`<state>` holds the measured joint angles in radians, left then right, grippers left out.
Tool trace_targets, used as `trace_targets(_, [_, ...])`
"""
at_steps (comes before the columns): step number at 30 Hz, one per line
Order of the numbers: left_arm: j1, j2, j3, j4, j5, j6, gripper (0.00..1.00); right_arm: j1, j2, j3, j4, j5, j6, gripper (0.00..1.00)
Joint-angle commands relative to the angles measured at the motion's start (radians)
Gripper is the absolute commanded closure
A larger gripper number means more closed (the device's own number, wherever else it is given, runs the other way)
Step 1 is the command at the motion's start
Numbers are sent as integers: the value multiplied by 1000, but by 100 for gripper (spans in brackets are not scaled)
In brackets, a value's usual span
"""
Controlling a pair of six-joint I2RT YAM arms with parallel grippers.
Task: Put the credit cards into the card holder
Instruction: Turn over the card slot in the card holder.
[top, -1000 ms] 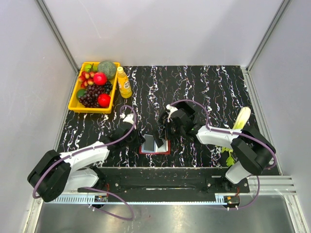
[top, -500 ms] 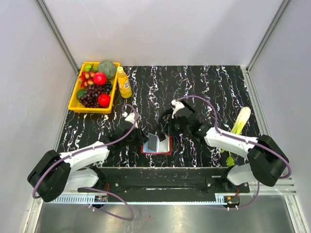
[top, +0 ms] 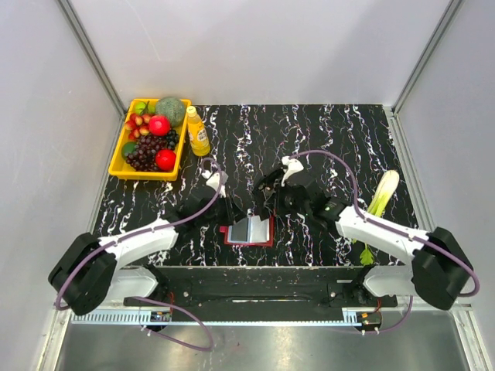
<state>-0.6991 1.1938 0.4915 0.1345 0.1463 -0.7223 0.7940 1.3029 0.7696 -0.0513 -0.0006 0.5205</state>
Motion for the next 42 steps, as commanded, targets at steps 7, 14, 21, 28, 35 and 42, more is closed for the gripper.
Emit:
trace_targets(7, [-59, 110, 53, 120, 29, -26, 88, 8, -154, -1, -54, 105, -8, 100])
trace_targets(14, [-74, 47, 79, -133, -226, 9, 69, 8, -123, 8, -48, 65, -13, 100])
trace_targets(21, [-74, 59, 35, -194, -293, -15, 66, 8, -54, 7, -4, 4, -7, 100])
trace_targets(28, [-76, 89, 51, -193, -291, -2, 64, 7, -2, -3, 31, -47, 4, 100])
trace_targets(35, [-73, 124, 52, -165, -271, 0, 65, 7, 16, -4, 39, -55, 6, 100])
trace_targets(42, [-73, 112, 47, -139, -234, 3, 67, 8, 33, -9, 42, -55, 7, 100])
